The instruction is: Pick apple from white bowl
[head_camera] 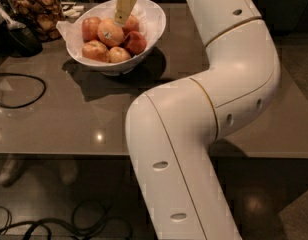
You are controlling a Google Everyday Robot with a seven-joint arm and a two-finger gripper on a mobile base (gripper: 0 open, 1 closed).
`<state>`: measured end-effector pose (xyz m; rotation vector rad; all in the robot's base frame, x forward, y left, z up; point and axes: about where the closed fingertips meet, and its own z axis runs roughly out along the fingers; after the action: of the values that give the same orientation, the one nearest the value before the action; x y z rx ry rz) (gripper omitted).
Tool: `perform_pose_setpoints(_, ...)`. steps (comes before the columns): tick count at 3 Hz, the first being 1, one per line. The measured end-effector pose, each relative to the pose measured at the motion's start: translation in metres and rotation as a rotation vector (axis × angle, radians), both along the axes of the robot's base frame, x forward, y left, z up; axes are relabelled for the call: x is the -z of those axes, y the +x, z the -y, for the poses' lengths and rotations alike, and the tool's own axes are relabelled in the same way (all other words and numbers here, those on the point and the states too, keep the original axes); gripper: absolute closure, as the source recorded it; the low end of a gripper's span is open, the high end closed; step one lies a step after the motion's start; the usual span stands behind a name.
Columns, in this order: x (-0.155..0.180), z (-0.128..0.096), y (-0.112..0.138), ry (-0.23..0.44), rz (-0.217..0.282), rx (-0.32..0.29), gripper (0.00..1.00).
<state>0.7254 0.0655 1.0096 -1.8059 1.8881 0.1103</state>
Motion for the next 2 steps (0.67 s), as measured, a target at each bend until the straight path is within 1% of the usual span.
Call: perform_pose_setpoints(2,0.0072,-0.0144,0.0024,-0.045,0.008,-0.031,0.32)
